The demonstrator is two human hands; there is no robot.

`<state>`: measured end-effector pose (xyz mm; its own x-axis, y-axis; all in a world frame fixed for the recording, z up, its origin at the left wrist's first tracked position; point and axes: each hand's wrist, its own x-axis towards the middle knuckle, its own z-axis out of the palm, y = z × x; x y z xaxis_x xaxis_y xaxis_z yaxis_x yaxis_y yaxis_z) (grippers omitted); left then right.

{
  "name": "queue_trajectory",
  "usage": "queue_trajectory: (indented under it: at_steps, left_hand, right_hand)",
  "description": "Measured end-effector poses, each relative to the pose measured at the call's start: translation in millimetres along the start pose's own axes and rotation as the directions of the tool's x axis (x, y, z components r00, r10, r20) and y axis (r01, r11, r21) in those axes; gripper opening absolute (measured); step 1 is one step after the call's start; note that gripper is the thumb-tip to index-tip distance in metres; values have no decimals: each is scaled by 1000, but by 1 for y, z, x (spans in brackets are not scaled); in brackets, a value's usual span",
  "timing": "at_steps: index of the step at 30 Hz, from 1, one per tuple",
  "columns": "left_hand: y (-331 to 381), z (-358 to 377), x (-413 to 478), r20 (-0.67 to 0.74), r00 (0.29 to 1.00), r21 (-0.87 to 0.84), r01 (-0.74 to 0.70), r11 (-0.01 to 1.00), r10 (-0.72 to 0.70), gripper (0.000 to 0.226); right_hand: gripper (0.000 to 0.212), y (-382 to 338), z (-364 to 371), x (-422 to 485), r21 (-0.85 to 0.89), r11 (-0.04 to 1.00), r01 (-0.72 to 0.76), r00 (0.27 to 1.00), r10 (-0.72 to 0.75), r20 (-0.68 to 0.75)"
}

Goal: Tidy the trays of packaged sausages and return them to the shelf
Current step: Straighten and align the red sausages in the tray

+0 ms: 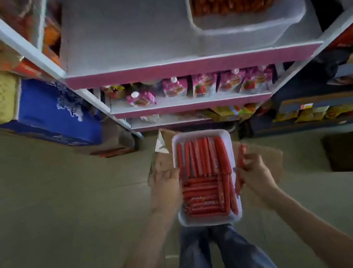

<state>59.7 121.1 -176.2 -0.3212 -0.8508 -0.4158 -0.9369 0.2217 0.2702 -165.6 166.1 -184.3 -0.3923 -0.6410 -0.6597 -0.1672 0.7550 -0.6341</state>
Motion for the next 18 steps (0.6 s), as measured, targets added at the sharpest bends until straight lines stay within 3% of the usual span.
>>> queue_trajectory:
  at_steps: [4, 10, 13, 16, 18]
  left_hand:
    - [-14, 91, 16, 54, 959, 315, -281, 907, 278, 41]
    - [-20, 172, 45, 290, 948, 442, -251, 861, 128, 40]
    - [-20, 190, 50, 226, 963, 449, -236, 862, 146, 22]
    - [-24, 200, 55, 78, 977, 386, -215, 897, 201, 27]
    - [-26, 195, 54, 36, 968, 313, -247, 917, 248, 31]
  right_hand:
    - [26, 40, 44, 36, -292, 932, 214, 974, -182, 134]
    - [33, 66, 97, 100, -377, 817, 437, 893, -444, 72]
    - [41, 73, 113, 133, -471, 768, 434, 886, -459, 69]
    - [50, 85, 124, 149, -738, 545, 397, 889, -429, 162]
    - [57, 88, 128, 149, -777, 473, 416, 882, -420, 216]
